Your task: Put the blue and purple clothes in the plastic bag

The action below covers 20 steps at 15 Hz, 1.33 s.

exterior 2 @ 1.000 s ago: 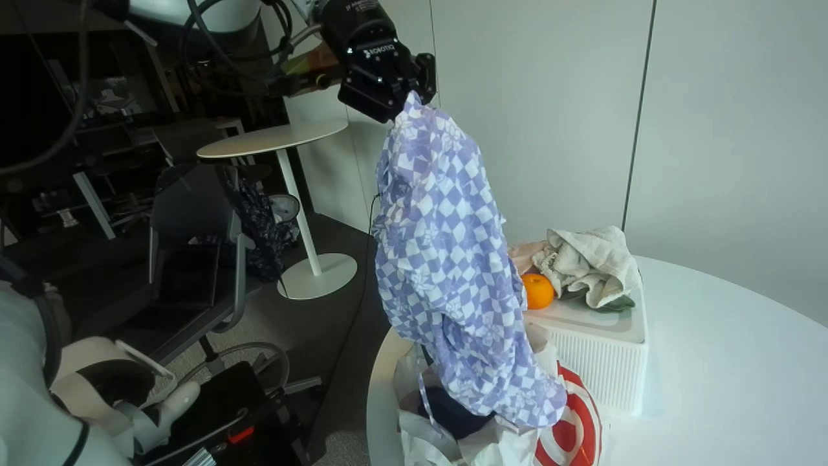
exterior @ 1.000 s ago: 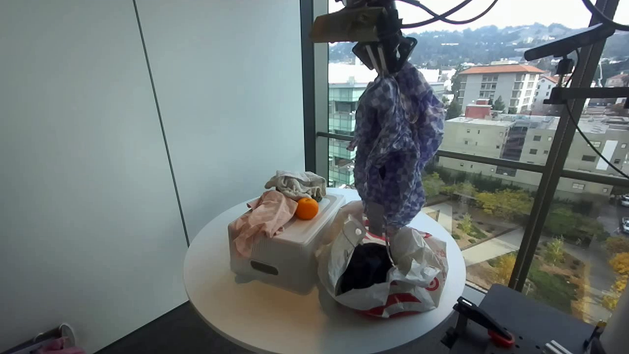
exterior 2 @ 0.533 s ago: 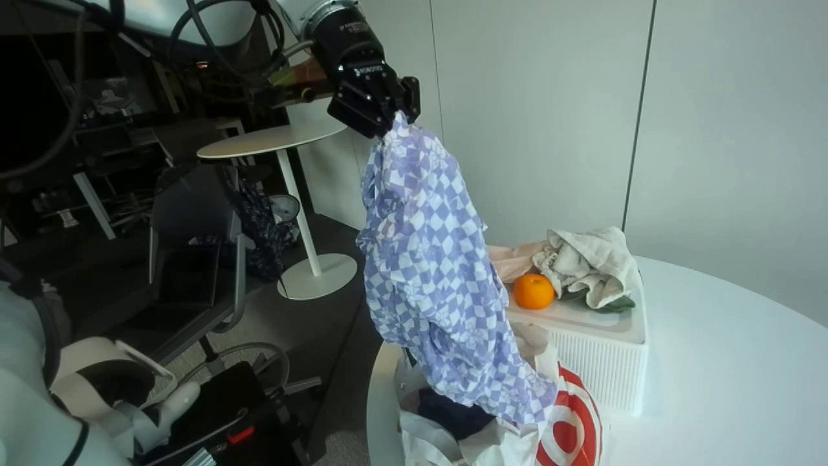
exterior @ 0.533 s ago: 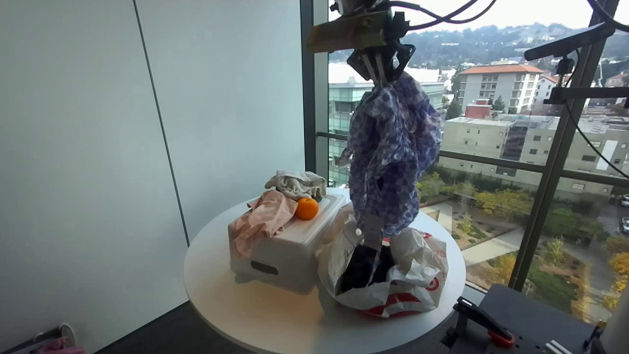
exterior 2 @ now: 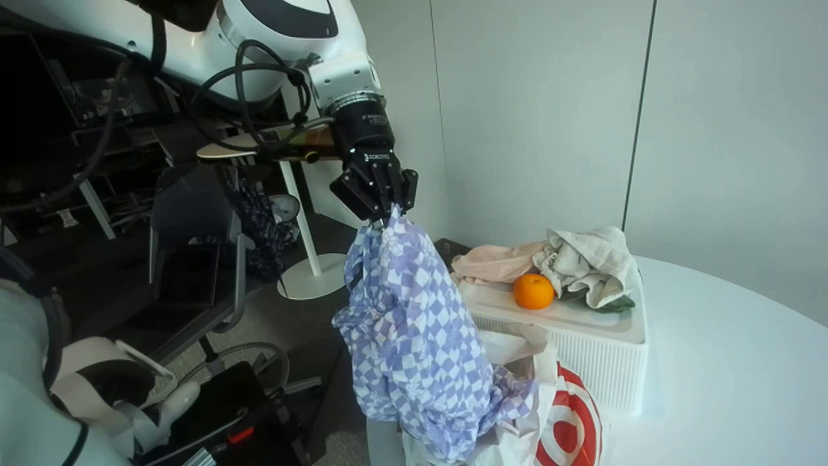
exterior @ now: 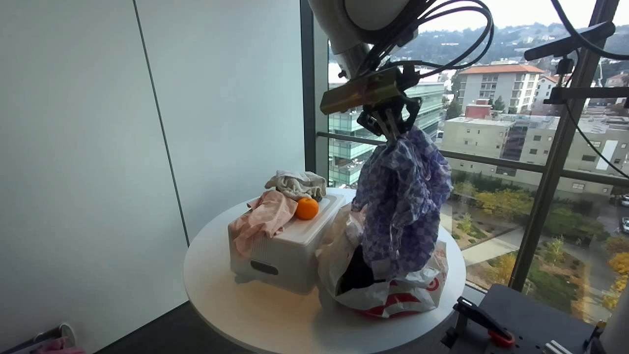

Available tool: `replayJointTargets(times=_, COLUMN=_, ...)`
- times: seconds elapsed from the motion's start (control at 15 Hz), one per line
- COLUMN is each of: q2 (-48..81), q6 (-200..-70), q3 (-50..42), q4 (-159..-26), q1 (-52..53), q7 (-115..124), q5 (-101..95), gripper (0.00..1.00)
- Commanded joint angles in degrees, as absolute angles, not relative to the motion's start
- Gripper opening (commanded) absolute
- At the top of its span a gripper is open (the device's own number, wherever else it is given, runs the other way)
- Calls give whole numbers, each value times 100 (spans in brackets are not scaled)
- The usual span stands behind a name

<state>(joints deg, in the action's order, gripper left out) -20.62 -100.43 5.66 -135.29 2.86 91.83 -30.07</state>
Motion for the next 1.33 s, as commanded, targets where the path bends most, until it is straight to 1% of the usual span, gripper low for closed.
replayJointTargets(times=0.0, q2=-1623, q6=-10340, q3=600, q4=-13581, q1=175, q7=8951, q5=-2940, gripper=3)
replayJointTargets(times=0.47, q2=-693, q6=-12421, q3=573, q4=-13673, q1=62, q7=9891, q5=-3554, gripper=3)
replayJointTargets(times=0.67, q2=-403, q6=-12779, q3=435, q4=-13736, q1=-52, q7=10256, q5=-4180, gripper=3)
replayJointTargets(times=0.87, q2=-154, q6=-12502, q3=226, q4=-13725, q1=-123, q7=10281, q5=-4246, gripper=3)
replayJointTargets(times=1.27, q2=80, q6=-11410, q3=7, q4=-13591, q1=-101, q7=9510, q5=-3430, gripper=3)
